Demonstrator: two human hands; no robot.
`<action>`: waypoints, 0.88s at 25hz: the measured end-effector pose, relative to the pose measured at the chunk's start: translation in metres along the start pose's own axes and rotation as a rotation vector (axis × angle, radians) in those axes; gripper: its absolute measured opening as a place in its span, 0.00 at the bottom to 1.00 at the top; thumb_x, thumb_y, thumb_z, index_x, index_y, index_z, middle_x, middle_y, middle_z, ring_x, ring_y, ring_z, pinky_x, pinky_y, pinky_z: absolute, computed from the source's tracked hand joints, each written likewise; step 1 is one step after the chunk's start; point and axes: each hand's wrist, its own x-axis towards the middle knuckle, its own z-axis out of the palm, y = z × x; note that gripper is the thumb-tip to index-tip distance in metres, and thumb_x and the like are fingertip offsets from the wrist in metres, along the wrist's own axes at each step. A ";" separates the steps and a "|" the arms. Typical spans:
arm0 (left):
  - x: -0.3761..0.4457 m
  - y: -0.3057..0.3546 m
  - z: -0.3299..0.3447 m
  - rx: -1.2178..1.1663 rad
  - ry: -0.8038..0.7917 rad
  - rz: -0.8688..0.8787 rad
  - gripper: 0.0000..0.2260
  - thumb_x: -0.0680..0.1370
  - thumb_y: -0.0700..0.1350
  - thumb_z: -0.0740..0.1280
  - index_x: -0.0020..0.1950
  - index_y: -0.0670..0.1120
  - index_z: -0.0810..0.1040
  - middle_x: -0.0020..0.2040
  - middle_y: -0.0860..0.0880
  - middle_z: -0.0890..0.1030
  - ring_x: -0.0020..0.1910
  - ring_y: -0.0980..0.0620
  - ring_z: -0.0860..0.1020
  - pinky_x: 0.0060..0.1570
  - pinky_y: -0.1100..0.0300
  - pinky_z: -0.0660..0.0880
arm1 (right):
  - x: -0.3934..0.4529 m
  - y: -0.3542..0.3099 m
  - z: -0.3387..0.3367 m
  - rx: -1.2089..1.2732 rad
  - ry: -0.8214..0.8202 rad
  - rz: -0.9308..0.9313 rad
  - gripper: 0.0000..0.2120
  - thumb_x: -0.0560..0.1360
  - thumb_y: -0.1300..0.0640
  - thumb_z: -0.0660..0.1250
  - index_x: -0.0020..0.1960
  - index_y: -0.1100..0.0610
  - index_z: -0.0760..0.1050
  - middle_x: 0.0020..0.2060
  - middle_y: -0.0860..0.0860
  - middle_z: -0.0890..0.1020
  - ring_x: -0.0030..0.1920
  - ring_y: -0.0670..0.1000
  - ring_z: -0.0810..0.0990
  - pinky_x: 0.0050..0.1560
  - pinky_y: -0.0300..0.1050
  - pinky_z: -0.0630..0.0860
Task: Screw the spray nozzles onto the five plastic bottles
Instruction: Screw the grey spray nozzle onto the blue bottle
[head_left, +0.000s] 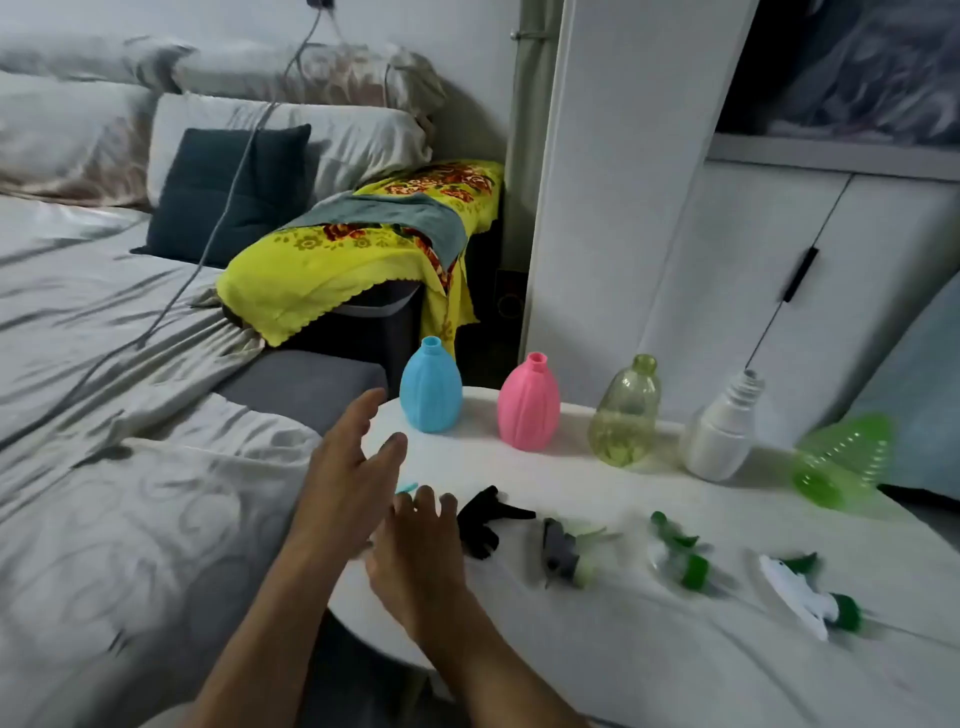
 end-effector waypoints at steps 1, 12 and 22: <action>0.001 -0.002 -0.001 -0.006 0.009 0.002 0.21 0.80 0.45 0.64 0.72 0.57 0.68 0.71 0.50 0.72 0.67 0.52 0.71 0.64 0.47 0.71 | -0.001 -0.001 0.002 -0.010 -0.002 0.008 0.18 0.76 0.52 0.68 0.61 0.61 0.76 0.57 0.60 0.83 0.62 0.62 0.77 0.65 0.63 0.68; 0.024 0.021 -0.022 -0.469 0.254 0.006 0.24 0.71 0.44 0.70 0.67 0.52 0.75 0.60 0.52 0.81 0.53 0.60 0.80 0.46 0.64 0.72 | -0.011 0.091 -0.114 1.248 0.237 0.370 0.11 0.75 0.47 0.69 0.55 0.49 0.77 0.47 0.42 0.84 0.49 0.41 0.81 0.49 0.38 0.74; 0.109 -0.049 0.099 0.190 0.155 -0.049 0.51 0.64 0.49 0.81 0.79 0.47 0.52 0.73 0.42 0.66 0.71 0.40 0.65 0.67 0.40 0.67 | -0.053 0.178 -0.127 1.462 0.277 0.459 0.19 0.69 0.47 0.73 0.55 0.53 0.75 0.54 0.50 0.86 0.58 0.47 0.81 0.52 0.43 0.76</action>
